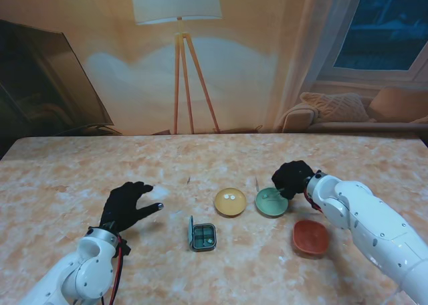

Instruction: Refill the pill box with tweezers

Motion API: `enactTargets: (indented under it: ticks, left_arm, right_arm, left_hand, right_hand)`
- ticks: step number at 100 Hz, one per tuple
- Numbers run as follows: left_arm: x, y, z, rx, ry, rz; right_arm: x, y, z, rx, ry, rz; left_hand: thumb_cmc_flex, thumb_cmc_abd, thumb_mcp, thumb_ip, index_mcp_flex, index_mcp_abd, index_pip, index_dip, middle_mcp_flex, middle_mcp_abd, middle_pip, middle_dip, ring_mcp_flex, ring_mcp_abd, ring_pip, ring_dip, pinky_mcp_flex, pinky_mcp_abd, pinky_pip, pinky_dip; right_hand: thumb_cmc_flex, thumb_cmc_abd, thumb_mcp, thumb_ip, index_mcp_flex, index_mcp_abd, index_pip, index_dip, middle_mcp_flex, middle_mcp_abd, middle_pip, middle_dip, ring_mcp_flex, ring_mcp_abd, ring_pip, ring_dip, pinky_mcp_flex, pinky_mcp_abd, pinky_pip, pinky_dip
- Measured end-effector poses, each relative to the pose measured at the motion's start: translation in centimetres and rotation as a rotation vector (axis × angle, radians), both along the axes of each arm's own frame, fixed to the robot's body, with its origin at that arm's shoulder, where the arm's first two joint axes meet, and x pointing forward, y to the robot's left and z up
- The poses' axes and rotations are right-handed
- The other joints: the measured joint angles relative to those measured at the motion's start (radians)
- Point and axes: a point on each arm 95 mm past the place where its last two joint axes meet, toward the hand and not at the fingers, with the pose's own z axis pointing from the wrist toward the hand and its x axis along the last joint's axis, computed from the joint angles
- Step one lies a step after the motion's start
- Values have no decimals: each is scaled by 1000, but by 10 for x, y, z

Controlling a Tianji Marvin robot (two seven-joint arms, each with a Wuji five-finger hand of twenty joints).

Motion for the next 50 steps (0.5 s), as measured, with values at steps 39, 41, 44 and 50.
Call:
enactTargets:
  ticks: [39,41,44,50]
  left_arm:
    - [0,1,-1,-1,-9,11]
    - [0,1,-1,-2,-8,11]
    - [0,1,-1,-3,-8,12]
    - [0,2,-1,-3,-8,12]
  right_arm:
    - [8,1,-3,-8,-10,-2]
    - [8,1,-4,-10,-8,-1]
    - [9,2,-4,-12,-7,2]
    - [10,3,-4,-12,-6,4]
  left_hand:
    - [0,0,0,0,0,0,0,0,0,-11,0,0,0,-10,0,0,0,-10,-1,0]
    - [0,0,0,0,0,0,0,0,0,-11,0,0,0,-10,0,0,0,-10,-1,0]
    - [0,0,0,0,0,0,0,0,0,-11,0,0,0,-10,0,0,0,-10,-1,0]
    - [0,0,0,0,0,0,0,0,0,-11,0,0,0,-10,0,0,0,-10,-1,0]
  right_hand:
    - [0,1,0,0,-4,-3,-2,0,-1,0,0,0,-1,-1,0,0,-1,-1,-1,0]
    - [0,1,0,0,-4,-8,-2,0,-1,0,1,0,-1,-1,0,0,-1,-1,-1,0]
    - [0,1,0,0,-4,-10,-2,1,-1,0,1,-2,-1,-1,0,0,-1,-1,-1,0]
    - [0,1,0,0,-4,-11,-2,3,-1,0,1,-8,-1,-1,0,0,-1,-1,-1,0]
